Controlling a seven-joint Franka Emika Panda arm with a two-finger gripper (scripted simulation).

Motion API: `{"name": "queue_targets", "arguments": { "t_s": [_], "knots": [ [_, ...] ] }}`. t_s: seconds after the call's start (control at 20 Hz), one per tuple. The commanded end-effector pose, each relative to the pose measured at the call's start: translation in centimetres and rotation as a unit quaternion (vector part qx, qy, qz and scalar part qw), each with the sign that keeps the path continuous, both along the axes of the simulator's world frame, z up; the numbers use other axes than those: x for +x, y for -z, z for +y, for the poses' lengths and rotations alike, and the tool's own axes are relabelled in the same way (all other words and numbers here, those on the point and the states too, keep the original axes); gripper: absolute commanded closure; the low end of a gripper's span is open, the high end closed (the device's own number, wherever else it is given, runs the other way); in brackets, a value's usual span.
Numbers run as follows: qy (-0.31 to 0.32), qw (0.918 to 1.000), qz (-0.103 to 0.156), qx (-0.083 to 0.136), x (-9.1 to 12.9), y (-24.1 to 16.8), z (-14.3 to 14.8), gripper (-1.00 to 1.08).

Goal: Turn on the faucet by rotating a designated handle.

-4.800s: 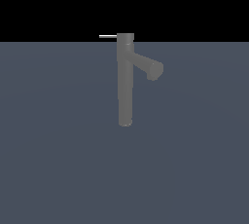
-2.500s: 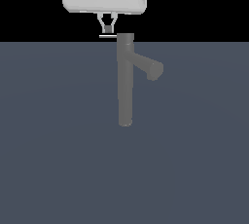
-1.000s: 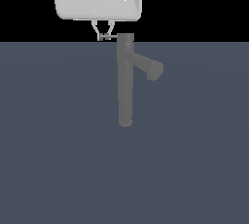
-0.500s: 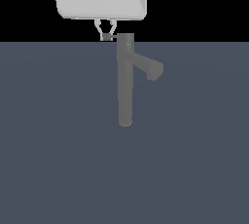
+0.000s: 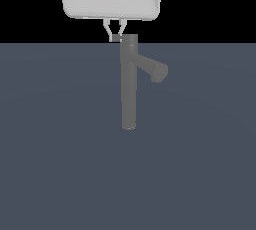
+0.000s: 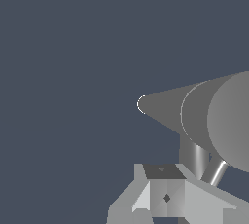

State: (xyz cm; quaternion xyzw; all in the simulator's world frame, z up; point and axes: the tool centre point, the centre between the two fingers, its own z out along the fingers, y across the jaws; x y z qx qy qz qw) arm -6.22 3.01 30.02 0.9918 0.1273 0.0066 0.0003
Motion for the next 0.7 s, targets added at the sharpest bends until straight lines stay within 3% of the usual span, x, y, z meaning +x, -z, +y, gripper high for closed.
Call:
{"name": "queue_targets", "arguments": {
  "t_s": [0.0,0.25,0.3,0.35,0.65],
  "knots": [
    [0.008,1.0000,0.003,0.000,-0.4,0.0,-2.1,1.08],
    [0.013,0.9999,0.006,0.000,-1.2,0.0,-5.3,1.08],
    [0.013,0.9999,0.006,0.000,-1.2,0.0,-5.3,1.08],
    [-0.012,0.9999,0.001,0.000,-0.4,0.0,-2.2,1.08],
    [0.000,1.0000,0.004,0.000,0.9,0.0,-5.5,1.08]
  ]
}}
